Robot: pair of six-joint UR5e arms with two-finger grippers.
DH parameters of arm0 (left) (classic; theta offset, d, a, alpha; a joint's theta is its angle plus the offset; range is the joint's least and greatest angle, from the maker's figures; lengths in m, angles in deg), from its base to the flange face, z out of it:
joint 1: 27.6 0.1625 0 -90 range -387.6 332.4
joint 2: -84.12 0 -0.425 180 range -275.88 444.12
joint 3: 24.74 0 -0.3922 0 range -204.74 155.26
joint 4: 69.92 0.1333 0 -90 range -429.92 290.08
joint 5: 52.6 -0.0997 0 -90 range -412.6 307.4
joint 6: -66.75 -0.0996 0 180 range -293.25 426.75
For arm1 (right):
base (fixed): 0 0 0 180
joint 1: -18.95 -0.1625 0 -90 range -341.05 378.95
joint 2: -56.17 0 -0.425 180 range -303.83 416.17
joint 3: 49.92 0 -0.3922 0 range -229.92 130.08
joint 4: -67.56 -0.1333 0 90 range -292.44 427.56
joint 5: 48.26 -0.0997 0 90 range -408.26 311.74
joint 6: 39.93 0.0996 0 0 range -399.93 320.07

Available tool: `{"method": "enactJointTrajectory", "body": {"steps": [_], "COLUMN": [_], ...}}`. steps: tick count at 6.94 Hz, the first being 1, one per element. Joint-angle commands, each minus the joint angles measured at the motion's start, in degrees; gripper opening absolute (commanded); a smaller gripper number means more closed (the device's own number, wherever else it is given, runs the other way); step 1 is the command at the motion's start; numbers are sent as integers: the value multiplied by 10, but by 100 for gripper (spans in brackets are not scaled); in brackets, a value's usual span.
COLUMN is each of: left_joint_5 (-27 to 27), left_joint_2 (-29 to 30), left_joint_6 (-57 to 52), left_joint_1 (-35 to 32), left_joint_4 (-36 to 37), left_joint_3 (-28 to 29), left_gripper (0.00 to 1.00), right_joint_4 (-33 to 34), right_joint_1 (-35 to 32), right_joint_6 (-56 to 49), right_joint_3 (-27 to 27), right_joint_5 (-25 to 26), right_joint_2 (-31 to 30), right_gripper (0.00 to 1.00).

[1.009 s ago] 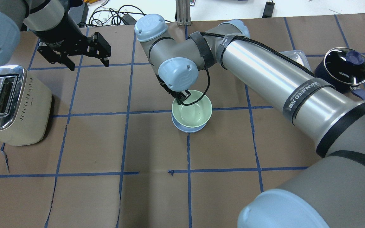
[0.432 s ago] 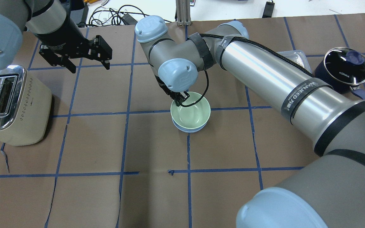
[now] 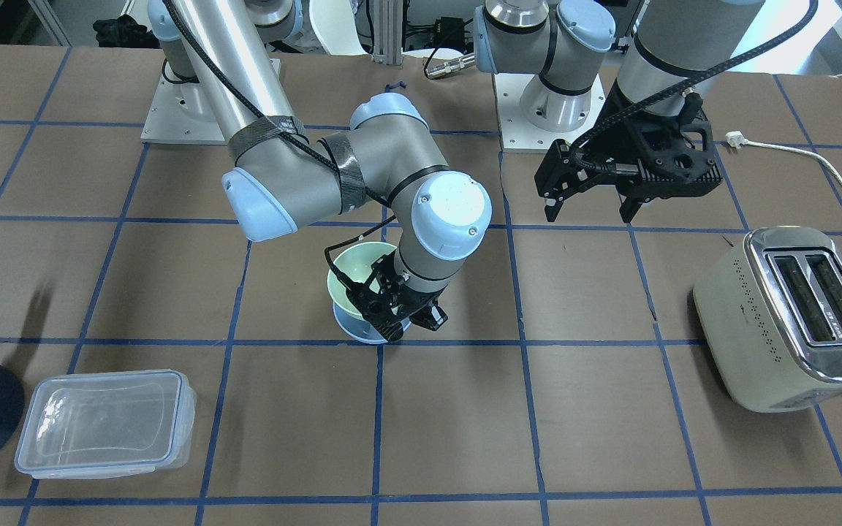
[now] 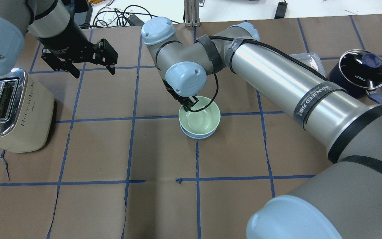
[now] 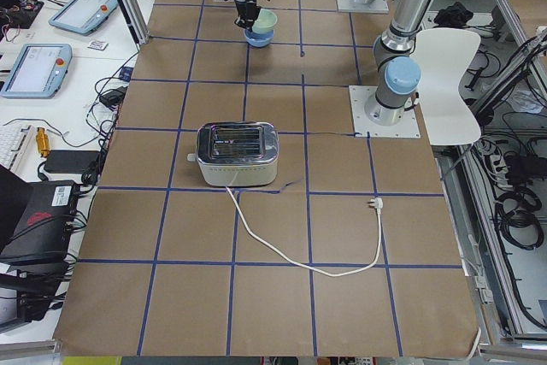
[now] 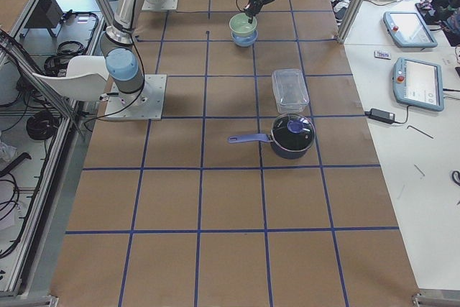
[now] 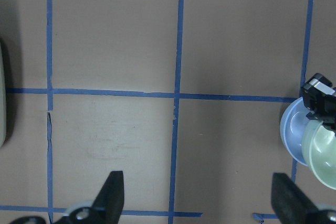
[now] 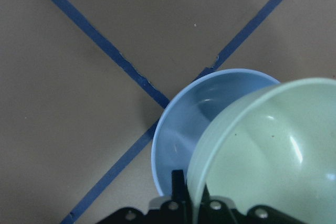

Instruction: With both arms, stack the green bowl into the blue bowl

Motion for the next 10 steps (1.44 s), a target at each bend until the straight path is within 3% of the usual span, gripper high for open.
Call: {"method": "enactJointTrajectory", "body": {"steps": [1,4,7,10], "left_joint_5": [1,-1,-2,4], "left_joint_2": [-1,-1,3,5], "left_joint_6": [1,2,38,85], "left_joint_1": [0,0,0,-1], "left_joint_4": [1,1,4,6], "left_joint_3": [-1,-1,1,1], "left_gripper": [100,100,100,100], "right_joint_4": [0,-9,-44,-96], "right_joint_1": [0,10,45,96], "right_joint_6": [0,-15,-145,-363], "right_joint_3": [0,20,18,18], "right_joint_5": [4,4,34,35], "right_joint_2": [0,-10,-57,-109], "right_gripper": [65,75,100,100]}}
